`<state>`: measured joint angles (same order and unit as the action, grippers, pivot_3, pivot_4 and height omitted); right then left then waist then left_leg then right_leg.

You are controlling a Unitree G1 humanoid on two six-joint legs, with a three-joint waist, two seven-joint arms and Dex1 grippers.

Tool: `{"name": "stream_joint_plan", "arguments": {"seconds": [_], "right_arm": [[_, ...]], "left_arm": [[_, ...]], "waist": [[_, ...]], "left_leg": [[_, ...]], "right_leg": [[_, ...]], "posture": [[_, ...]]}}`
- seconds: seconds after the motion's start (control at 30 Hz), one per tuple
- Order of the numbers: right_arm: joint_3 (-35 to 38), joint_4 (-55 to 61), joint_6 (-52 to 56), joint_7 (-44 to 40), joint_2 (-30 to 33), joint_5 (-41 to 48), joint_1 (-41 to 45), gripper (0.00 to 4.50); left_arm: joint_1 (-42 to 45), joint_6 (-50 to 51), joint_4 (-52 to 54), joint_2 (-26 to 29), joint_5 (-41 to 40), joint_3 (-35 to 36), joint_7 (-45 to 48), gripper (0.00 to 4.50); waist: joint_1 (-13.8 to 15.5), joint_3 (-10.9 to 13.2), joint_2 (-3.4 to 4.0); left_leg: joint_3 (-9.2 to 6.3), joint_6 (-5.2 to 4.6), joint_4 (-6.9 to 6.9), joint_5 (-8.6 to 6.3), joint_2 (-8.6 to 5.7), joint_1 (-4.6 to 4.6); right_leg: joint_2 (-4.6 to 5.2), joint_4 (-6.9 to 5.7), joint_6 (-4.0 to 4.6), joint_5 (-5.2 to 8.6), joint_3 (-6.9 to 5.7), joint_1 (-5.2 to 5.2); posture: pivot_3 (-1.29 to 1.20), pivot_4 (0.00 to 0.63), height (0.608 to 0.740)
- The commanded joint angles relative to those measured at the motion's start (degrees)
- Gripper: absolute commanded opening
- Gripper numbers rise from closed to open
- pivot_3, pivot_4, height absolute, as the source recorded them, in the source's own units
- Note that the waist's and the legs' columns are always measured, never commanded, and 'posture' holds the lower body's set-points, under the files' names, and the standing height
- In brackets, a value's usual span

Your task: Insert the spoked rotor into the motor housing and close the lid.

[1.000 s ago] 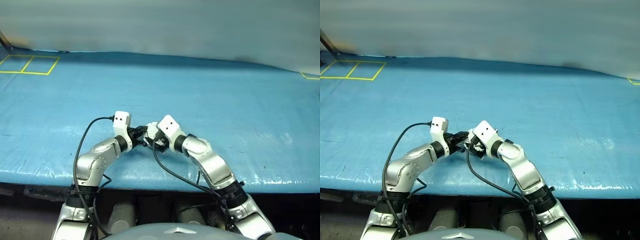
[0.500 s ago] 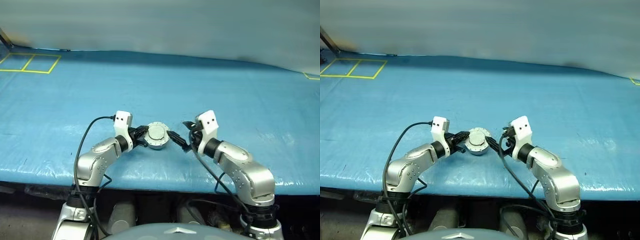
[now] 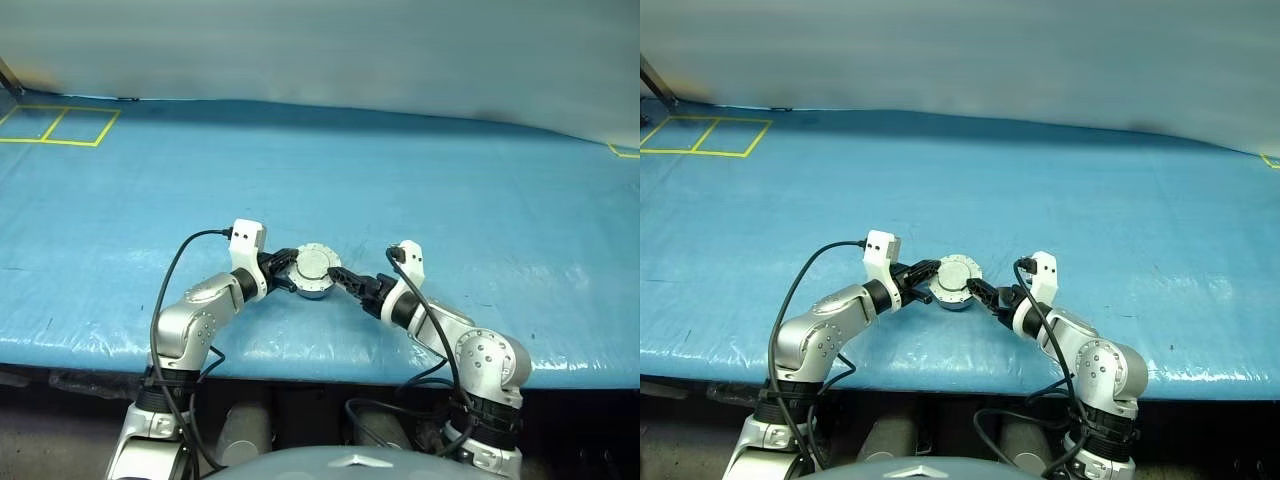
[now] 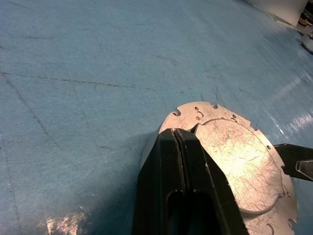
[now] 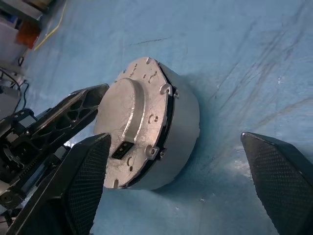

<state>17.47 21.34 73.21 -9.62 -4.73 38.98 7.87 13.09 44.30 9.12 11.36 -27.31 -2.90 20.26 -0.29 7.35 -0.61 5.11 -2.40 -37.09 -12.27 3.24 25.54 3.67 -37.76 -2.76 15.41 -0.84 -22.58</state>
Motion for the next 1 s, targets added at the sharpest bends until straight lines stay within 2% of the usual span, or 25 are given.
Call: {"name": "stream_joint_plan", "arguments": {"seconds": [0.03, 0.23, 0.57, 0.7, 0.73, 0.93, 1.0], "right_arm": [[3.0, -2.5, 1.1, 3.9, -10.1, 6.3, 2.1, 4.47], [6.0, -8.9, 2.6, 9.9, -12.9, 16.8, 3.3, 4.47], [4.4, -17.2, -2.0, 18.8, -14.1, 31.8, 3.7, 4.47], [3.8, -20.3, -4.4, 22.5, -13.5, 40.6, 2.8, 3.66], [3.3, -20.7, -4.9, 23.2, -12.9, 41.8, 2.6, 3.24], [0.1, -21.1, -5.8, 26.8, -9.5, 47.4, 1.3, 1.35], [-1.0, -21.0, -5.9, 27.8, -8.5, 48.6, 0.7, 1.22]], "left_arm": [[-0.3, -0.1, -0.1, -0.4, 0.6, -0.9, 0.5, 0.00], [-0.5, -0.4, -0.1, -0.5, 0.8, -1.0, 0.6, 0.00], [-1.0, -0.7, 0.2, -0.3, 0.9, -0.9, 0.5, 0.00], [-1.2, -0.7, 0.2, -0.2, 1.0, -0.8, 0.4, 0.00], [-1.3, -0.7, 0.2, -0.2, 1.0, -0.8, 0.4, 0.00], [-1.2, -0.7, -0.2, -0.5, 1.4, -0.5, 0.9, 0.00], [-1.2, -0.8, -0.2, -0.7, 1.5, -0.4, 0.9, 0.00]], "waist": [[-0.1, 0.0, 0.00], [-0.3, 0.0, 0.00], [-0.4, 0.0, 0.01], [-0.5, 0.0, 0.02], [-0.5, 0.0, 0.02], [-0.6, 0.0, 0.04], [-0.7, 0.0, 0.04]], "left_leg": [[0.00, 0.00, 0.00, 0.00, 0.01, 0.00], [-0.02, -0.01, -0.03, 0.03, 0.03, 0.00], [-0.05, -0.02, 0.01, 0.03, 0.03, 0.02], [-0.04, -0.02, 0.02, 0.03, 0.03, 0.03], [-0.04, -0.02, 0.02, 0.03, 0.03, 0.03], [-0.06, -0.02, 0.04, 0.03, 0.05, 0.08], [-0.05, -0.03, 0.04, 0.02, 0.04, 0.13]], "right_leg": [[-0.02, -0.01, -0.02, -0.01, 0.01, 0.00], [-0.09, -0.01, -0.22, -0.13, 0.04, 0.02], [-0.14, 0.00, -0.39, -0.22, 0.07, 0.02], [-0.14, 0.00, -0.41, -0.23, 0.08, 0.01], [-0.14, 0.00, -0.42, -0.23, 0.09, 0.00], [-0.18, 0.00, -0.46, -0.25, 0.09, -0.03], [-0.18, 0.00, -0.49, -0.26, 0.12, -0.07]], "posture": [[0.00, 0.150, 0.740], [0.00, 0.150, 0.740], [0.00, 0.150, 0.740], [0.00, 0.150, 0.740], [0.00, 0.150, 0.740], [0.00, 0.150, 0.740], [0.00, 0.150, 0.740]]}}
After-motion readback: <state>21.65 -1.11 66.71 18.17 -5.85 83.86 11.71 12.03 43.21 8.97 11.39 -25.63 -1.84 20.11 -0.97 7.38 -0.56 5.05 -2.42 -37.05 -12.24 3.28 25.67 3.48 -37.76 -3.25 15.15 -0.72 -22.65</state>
